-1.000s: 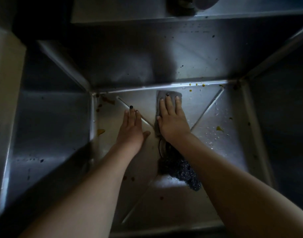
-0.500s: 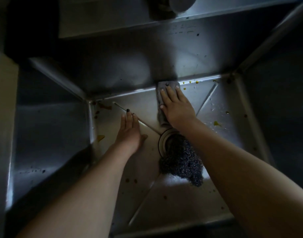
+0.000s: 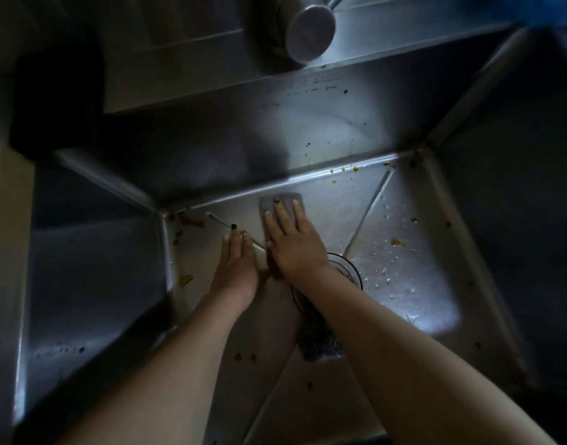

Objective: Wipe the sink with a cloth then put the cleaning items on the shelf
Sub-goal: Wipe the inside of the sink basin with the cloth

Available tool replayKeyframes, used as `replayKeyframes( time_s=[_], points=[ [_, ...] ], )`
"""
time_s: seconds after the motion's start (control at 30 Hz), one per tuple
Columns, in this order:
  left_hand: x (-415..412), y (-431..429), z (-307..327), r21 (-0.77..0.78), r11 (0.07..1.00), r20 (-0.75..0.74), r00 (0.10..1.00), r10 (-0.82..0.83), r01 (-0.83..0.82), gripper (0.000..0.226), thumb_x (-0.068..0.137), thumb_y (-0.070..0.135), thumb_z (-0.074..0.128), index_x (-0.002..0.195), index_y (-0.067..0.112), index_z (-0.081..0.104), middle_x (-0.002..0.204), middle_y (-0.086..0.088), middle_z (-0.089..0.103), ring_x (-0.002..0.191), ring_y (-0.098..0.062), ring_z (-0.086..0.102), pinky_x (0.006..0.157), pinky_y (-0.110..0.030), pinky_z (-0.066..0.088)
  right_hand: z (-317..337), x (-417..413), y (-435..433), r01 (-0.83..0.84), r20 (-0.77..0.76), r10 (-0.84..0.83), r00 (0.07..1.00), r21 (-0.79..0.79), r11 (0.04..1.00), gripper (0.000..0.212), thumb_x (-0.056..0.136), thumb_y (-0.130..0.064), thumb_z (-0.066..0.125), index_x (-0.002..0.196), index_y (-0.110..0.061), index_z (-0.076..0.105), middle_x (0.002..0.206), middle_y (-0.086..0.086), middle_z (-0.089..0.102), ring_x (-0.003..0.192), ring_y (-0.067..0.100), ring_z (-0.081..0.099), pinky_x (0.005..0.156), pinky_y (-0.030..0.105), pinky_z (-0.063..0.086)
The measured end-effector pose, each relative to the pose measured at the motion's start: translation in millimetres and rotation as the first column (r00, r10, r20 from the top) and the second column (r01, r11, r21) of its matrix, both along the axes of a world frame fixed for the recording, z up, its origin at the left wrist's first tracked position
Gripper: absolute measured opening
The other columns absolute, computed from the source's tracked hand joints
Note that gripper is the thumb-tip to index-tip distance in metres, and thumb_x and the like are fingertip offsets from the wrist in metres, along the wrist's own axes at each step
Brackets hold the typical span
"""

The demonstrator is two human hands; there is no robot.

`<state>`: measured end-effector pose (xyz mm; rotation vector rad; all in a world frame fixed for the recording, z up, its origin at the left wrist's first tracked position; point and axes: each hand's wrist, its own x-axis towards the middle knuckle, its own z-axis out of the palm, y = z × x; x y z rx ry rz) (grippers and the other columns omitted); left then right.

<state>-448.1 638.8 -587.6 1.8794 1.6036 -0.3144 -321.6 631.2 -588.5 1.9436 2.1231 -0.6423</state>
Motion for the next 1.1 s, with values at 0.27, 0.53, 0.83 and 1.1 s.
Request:
replayKeyframes(
  time_s=[0.27,0.53,0.83,1.1],
  points=[
    [-0.5,-0.7,2.4,0.035,0.999,-0.034,0.999,-0.027,0.029,0.081,0.091,0.034,0.052,0.147,0.01,-0.002,0.155,-0.007,-0.015,0.141,-0.023,-0.018,0.11,-0.026,-0.007,-2.9,38.5,21.1,0.168,0.018,-0.169,0.985,0.053,0.984,0.057,0.102,-0.033,0.019,0.149,-0.015,-0.007,0.158,0.008,-0.009,0.144,0.032,-0.012,0.118,0.044,0.009],
    [-0.2,-0.8,-0.6,0.055,0.998,-0.023,1.0,-0.009,0.01,0.08,0.091,0.035,0.052,0.147,0.012,-0.001,0.156,-0.003,-0.013,0.141,-0.021,-0.017,0.112,-0.027,-0.005,3.5,29.1,-7.2,0.305,0.099,-0.301,0.948,-0.023,0.952,0.059,0.101,-0.027,0.02,0.147,-0.008,-0.01,0.158,0.01,-0.01,0.143,0.037,-0.013,0.118,0.048,0.003],
    [0.9,0.3,2.2,0.035,0.999,-0.031,0.999,0.014,-0.012,0.084,0.089,0.033,0.055,0.147,0.011,-0.002,0.156,-0.004,-0.012,0.141,-0.02,-0.017,0.109,-0.024,-0.007,6.1,12.8,6.9,0.118,-0.01,-0.117,0.993,0.046,0.992,0.064,0.099,-0.027,0.035,0.149,-0.019,-0.004,0.159,0.004,-0.007,0.143,0.036,-0.011,0.116,0.043,0.01],
    [7.6,2.2,9.7,0.028,0.998,-0.045,0.998,0.054,-0.052,0.083,0.088,0.028,0.058,0.147,0.012,0.002,0.156,-0.002,-0.01,0.142,-0.018,-0.013,0.111,-0.026,-0.003,9.0,30.2,8.8,0.037,-0.012,-0.036,0.999,0.073,0.997,0.057,0.101,-0.033,0.024,0.15,-0.021,-0.004,0.159,0.002,-0.008,0.145,0.03,-0.008,0.117,0.04,0.008]
  ],
)
